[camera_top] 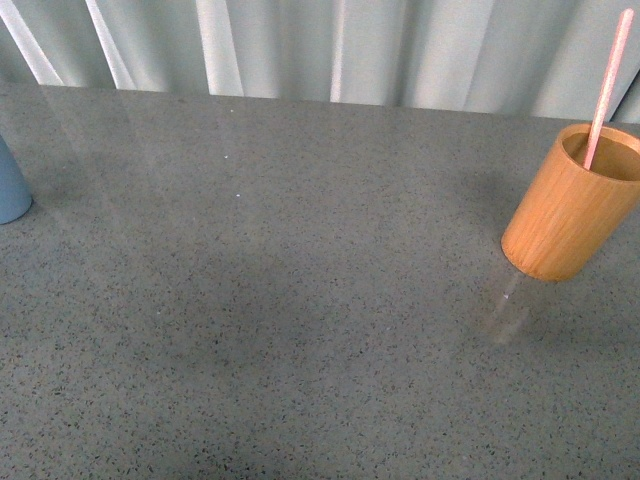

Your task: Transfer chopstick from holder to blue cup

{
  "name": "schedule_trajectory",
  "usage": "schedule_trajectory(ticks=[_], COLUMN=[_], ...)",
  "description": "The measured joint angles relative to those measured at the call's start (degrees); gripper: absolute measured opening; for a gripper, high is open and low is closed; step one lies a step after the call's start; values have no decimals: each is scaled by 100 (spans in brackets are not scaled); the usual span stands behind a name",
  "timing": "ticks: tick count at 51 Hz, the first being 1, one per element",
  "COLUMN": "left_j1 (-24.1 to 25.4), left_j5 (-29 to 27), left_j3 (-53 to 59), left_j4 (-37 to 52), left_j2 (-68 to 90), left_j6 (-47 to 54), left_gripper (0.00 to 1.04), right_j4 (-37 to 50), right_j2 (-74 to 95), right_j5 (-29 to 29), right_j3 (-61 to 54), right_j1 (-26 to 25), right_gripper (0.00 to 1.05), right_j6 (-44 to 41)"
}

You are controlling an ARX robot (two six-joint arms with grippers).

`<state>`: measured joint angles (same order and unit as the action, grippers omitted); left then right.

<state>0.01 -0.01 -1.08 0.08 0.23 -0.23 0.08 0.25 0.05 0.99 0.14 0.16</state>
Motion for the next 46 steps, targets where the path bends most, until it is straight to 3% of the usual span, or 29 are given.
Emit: schedule_trajectory(ticks=[46], left_j1=[0], left_j5=[0], left_j3=[0], left_j4=[0], left_j2=[0], left_j6=[0], left_gripper=[98], right_j4=[0], right_j2=[0], right_j5=[0], right_j3=[0], right_j1=[0], right_gripper=[95], right_j6=[0])
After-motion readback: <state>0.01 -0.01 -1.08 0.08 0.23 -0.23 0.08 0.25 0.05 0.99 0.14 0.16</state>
